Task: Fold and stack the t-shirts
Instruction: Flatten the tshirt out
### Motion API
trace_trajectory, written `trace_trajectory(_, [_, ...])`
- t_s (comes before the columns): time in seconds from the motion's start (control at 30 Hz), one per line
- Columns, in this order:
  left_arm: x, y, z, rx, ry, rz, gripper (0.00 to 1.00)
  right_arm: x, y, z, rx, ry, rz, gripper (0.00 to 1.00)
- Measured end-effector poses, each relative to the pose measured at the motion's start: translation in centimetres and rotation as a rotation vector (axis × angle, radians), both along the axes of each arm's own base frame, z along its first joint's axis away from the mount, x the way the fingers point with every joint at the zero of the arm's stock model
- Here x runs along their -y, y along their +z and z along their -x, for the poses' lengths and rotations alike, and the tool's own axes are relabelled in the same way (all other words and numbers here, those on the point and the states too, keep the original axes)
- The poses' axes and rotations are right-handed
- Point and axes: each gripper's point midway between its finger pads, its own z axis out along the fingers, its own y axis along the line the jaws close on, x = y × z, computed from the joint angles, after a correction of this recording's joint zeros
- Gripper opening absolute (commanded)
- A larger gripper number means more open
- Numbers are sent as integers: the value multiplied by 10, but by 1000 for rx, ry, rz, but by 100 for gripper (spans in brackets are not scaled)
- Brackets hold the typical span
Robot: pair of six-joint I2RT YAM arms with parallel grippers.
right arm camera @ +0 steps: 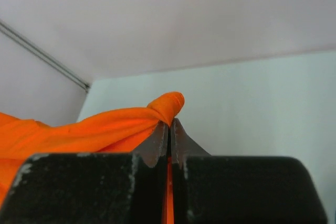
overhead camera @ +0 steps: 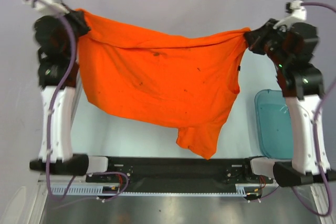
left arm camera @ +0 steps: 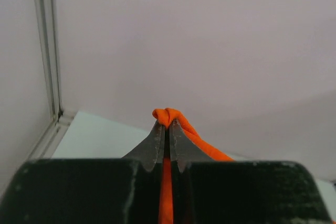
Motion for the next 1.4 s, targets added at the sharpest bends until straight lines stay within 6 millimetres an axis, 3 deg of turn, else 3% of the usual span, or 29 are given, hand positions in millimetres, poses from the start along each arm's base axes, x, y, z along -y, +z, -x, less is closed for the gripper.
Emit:
trace_trajectory(0.03, [1, -18, -18, -45, 0, -2, 8, 0, -23, -19, -54, -11, 0, 2])
trace_trajectory(0.13, [3, -114, -101, -263, -16, -5, 15, 4, -96, -81, -210, -43, 2, 5])
trace_trajectory(0.2, [3, -184, -146, -396, -27, 5, 29, 8, -154, -121, -328, -64, 3, 14])
trace_trajectory(0.23, [1, -226, -165, -472, -30, 12, 34, 11, -187, -141, -396, -74, 3, 27])
trace_trajectory(0.27, [-2, -266, -179, -547, -26, 22, 51, 15, -219, -160, -458, -86, 3, 35])
trace_trajectory(0.3, [-7, -305, -193, -621, -17, 26, 57, 19, -247, -177, -514, -94, 6, 36])
trace_trajectory(0.33, [-12, -336, -205, -684, -6, 39, 59, 23, -280, -194, -607, -103, 14, 42])
trace_trajectory(0.4, [-23, -389, -225, -769, 15, 60, 69, 32, -321, -246, -681, -120, 16, 47])
trace_trajectory(0.47, [-35, -431, -219, -867, 45, 84, 76, 40, -355, -276, -738, -137, 14, 53])
trace_trajectory(0.53, [-46, -448, -204, -926, 73, 100, 73, 48, -381, -282, -791, -152, 7, 54])
trace_trajectory(0.57, [-50, -448, -198, -935, 83, 103, 69, 50, -397, -268, -867, -158, 7, 54])
trace_trajectory(0.63, [-59, -438, -180, -928, 97, 115, 66, 53, -409, -238, -967, -170, 6, 54])
trace_trajectory(0.7, [-62, -425, -154, -926, 102, 125, 65, 52, -404, -188, -1042, -176, 3, 53])
trace_trajectory(0.77, [-60, -410, -124, -911, 100, 146, 61, 45, -385, -141, -1074, -174, -1, 54])
trace_trajectory(0.83, [-53, -398, -98, -879, 90, 170, 58, 31, -352, -107, -1039, -153, 2, 55])
trace_trajectory(0.9, [-42, -399, -64, -886, 79, 213, 56, 11, -321, -81, -963, -112, 9, 56])
trace_trajectory(0.97, [-33, -410, -37, -910, 73, 244, 55, -9, -309, -51, -931, -68, 12, 56])
trace_trajectory(1.07, [-18, -442, -1, -994, 55, 289, 56, -33, -323, 7, -968, -3, 15, 57])
trace_trajectory(1.17, [-4, -477, 33, -1102, 42, 298, 55, -43, -357, 59, -1053, 7, 4, 56])
trace_trajectory(1.27, [4, -498, 59, -1178, 45, 295, 55, -51, -388, 110, -1138, 12, -1, 57])
trace_trajectory(1.4, [2, -506, 66, -1211, 70, 292, 56, -62, -398, 138, -1162, 24, -19, 57])
